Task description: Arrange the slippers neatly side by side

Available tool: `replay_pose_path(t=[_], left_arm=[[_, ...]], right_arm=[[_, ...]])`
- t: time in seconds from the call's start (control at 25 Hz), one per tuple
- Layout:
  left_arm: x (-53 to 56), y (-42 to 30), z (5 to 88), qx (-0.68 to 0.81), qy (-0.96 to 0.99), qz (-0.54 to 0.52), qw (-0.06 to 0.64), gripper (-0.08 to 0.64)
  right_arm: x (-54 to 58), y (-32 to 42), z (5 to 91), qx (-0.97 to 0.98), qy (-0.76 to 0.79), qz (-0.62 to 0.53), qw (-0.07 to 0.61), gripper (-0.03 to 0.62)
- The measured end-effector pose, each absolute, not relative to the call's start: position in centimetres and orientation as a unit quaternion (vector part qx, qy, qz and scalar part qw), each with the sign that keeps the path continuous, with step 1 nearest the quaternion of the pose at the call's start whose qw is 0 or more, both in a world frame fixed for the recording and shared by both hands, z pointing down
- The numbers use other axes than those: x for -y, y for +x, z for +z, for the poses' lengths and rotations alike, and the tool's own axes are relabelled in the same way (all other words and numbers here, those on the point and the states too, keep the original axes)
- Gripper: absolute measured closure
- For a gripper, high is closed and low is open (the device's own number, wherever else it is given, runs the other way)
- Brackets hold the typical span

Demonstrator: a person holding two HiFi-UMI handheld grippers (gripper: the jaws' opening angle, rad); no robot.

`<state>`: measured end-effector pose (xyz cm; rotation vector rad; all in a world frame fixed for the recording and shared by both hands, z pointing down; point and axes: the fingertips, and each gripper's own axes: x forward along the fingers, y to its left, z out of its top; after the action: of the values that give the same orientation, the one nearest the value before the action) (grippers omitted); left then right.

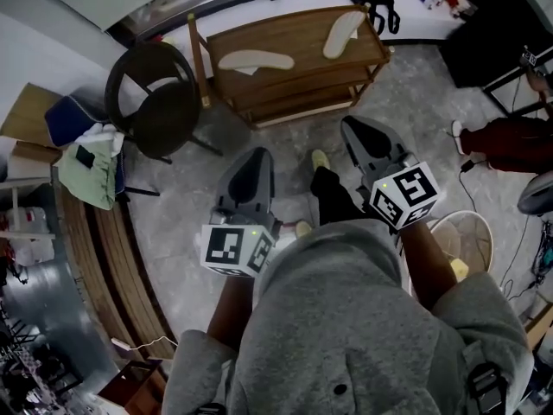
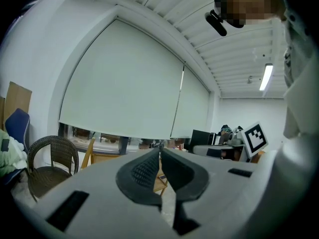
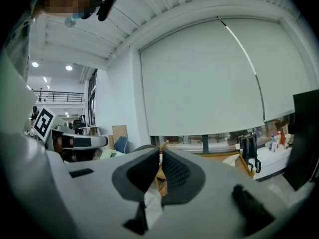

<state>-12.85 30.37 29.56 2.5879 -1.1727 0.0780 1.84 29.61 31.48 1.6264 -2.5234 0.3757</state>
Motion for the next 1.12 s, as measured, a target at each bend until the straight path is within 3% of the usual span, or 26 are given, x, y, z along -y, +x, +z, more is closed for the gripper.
replay_pose_path(t=[0.68,1.12], left_arm=[[-18.0,-6.7,32.8,0.406,0.894,0.06,0.181,0.534],[-11.1,-4.4,32.8,0.449,0.872,0.08,0.18,0.534]], right_arm=[[-18.4,7.8,34.9,0.833,0.525,0.153,0.091,0.556],[-10.2,10.6,34.2,0.853,0.494,0.15,0.078,0.556]])
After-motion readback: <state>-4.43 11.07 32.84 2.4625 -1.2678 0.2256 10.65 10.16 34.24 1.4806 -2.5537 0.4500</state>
